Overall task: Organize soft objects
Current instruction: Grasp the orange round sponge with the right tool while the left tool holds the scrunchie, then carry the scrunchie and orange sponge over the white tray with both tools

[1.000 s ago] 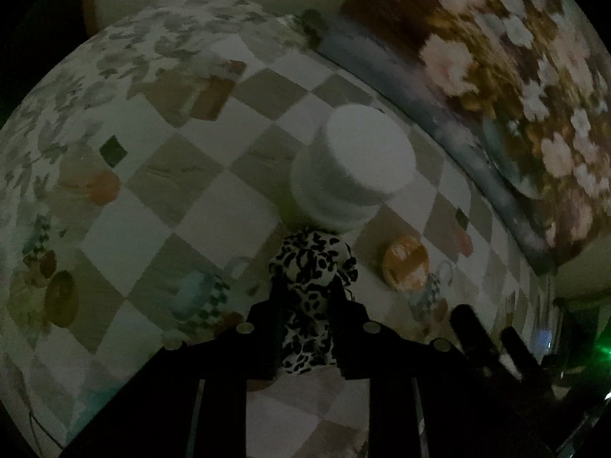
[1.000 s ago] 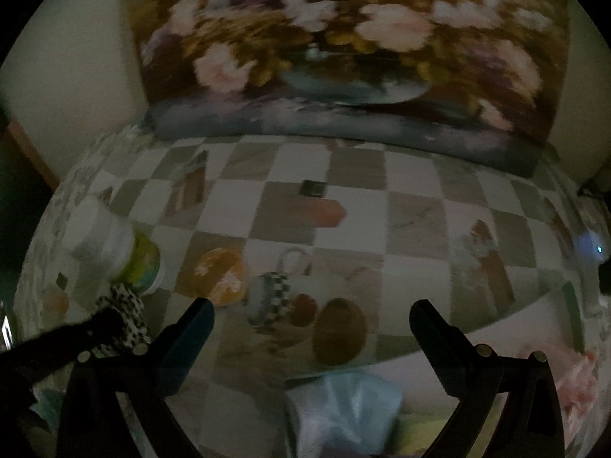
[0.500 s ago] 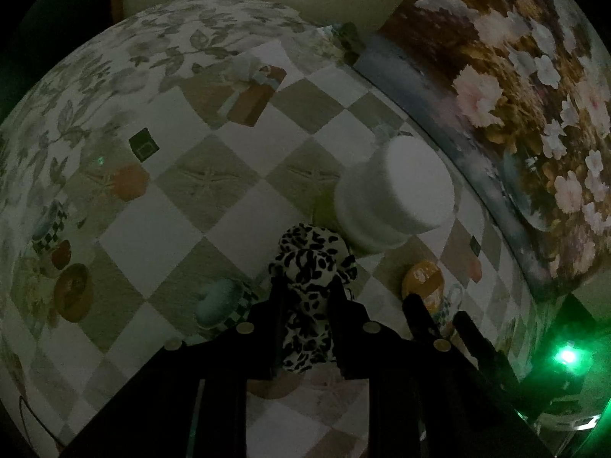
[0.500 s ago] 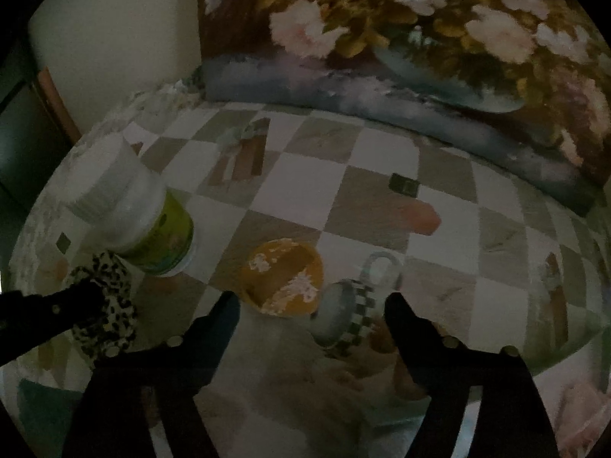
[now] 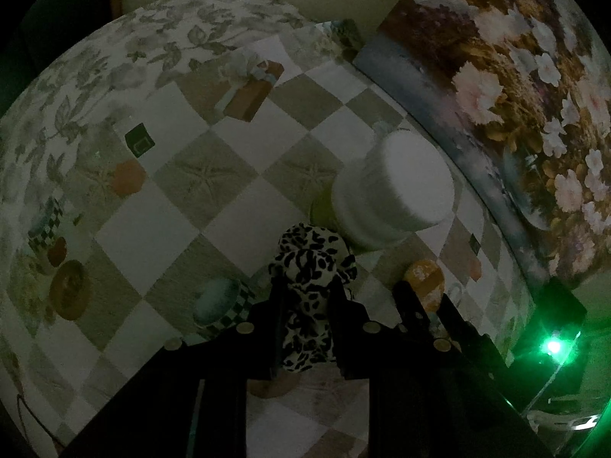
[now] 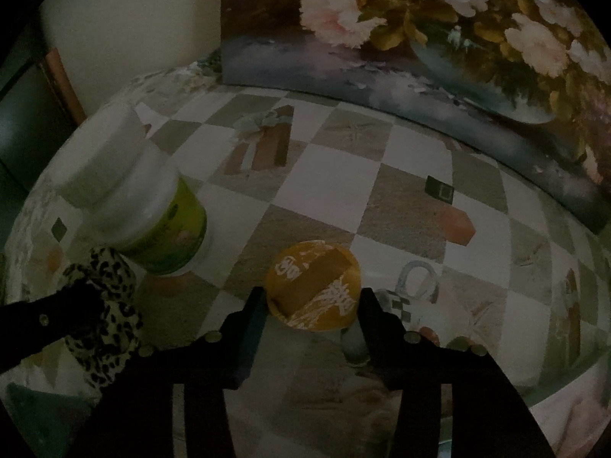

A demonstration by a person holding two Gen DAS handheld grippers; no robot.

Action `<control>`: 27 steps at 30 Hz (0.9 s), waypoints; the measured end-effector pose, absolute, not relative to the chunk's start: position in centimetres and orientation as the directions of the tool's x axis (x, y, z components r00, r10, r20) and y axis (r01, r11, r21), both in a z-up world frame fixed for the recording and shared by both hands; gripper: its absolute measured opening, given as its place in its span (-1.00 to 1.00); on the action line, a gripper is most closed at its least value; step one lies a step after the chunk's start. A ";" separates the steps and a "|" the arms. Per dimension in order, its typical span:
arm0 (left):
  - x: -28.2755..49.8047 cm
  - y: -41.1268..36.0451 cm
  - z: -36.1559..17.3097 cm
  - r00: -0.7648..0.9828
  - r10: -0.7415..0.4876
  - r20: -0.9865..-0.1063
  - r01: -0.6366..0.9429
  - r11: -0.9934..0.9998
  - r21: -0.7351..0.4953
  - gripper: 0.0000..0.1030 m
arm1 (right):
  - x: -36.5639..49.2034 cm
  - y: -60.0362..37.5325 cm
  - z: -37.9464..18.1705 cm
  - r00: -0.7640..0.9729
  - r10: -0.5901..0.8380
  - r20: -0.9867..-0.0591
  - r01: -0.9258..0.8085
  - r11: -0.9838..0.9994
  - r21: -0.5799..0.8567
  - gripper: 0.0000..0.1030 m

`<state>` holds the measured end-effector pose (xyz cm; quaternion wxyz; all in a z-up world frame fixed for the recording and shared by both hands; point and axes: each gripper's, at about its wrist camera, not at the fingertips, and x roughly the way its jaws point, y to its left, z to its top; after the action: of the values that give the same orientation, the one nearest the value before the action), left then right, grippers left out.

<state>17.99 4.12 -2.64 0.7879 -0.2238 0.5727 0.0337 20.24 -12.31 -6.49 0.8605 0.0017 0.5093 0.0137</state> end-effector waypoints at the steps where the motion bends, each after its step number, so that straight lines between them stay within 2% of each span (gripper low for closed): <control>1: 18.0 4.1 -2.6 0.342 -0.205 -0.917 -0.310 0.897 -0.316 -0.57 | 20.2 -12.4 -6.4 0.483 0.025 -0.875 -0.019 1.000 0.018 -0.01; 13: 16.9 4.2 -0.5 0.377 -0.237 -0.895 -0.286 0.890 -0.356 -0.57 | 17.6 -14.6 -1.0 0.551 0.032 -0.834 0.031 0.998 0.059 -0.01; 27: 13.5 2.2 5.0 0.465 -0.273 -0.842 -0.151 0.913 -0.379 -0.57 | 11.6 -18.2 6.7 0.609 0.003 -0.793 0.126 0.987 0.100 -0.01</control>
<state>13.48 2.16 4.98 0.8309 -0.2053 0.5158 -0.0368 11.61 -18.20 6.71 0.8939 0.0730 0.4408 -0.0345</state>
